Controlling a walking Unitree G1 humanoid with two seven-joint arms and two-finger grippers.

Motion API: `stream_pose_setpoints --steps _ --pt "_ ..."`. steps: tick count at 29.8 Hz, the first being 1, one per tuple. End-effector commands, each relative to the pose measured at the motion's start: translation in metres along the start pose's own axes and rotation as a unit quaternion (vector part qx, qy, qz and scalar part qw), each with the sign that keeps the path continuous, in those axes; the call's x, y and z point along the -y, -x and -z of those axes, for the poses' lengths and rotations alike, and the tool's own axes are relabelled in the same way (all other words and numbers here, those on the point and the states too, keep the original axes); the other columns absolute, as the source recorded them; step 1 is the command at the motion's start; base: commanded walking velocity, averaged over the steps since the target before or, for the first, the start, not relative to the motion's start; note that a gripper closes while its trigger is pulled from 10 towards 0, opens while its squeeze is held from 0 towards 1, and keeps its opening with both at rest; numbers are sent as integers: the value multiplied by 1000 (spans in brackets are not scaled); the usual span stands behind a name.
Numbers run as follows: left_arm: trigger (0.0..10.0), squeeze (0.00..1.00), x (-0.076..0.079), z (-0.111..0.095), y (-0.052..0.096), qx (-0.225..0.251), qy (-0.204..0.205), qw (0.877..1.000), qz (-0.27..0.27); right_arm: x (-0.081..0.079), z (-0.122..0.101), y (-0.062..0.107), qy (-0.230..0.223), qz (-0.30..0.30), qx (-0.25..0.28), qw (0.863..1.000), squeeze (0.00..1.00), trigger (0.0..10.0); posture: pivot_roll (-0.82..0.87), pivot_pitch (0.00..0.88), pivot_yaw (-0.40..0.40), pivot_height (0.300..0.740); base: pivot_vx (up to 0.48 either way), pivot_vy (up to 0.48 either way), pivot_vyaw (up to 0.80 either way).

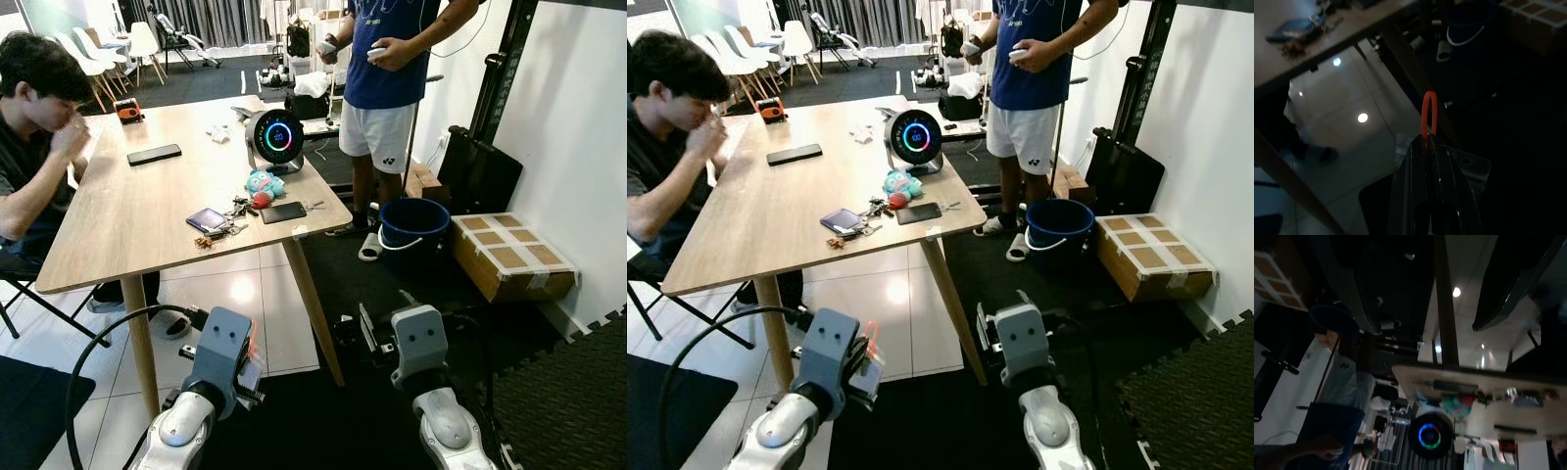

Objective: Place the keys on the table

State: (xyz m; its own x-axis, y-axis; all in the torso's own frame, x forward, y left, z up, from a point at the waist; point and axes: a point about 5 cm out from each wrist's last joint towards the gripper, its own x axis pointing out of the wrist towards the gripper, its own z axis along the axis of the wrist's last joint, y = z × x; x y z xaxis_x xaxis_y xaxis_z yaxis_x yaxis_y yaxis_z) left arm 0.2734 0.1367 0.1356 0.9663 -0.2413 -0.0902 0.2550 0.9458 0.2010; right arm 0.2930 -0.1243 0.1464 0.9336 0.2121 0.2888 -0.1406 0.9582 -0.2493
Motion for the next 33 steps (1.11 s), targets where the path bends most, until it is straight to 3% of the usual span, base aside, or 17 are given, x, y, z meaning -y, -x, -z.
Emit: stream_pose_setpoints --steps 1,13,26,33 --pt "10000 0 -8 -3 3 1 -14 1000 -7 -4 1 1 -8 -8 -9 1000 0 10000 114 111 97 740 0 0 0" --pt "10000 0 -10 -7 4 3 -20 1000 4 -16 11 5 -4 -19 -33 999 0 10000 135 101 95 740 0 0 0" --pt "10000 0 -5 -17 -5 36 80 995 -39 -1 8 -2 37 -62 -29 997 0 10000 67 91 -34 740 0 0 0" --pt "10000 0 -5 -18 -8 40 94 994 -42 0 8 -5 39 -60 -28 997 0 10000 62 80 -36 740 0 0 0"
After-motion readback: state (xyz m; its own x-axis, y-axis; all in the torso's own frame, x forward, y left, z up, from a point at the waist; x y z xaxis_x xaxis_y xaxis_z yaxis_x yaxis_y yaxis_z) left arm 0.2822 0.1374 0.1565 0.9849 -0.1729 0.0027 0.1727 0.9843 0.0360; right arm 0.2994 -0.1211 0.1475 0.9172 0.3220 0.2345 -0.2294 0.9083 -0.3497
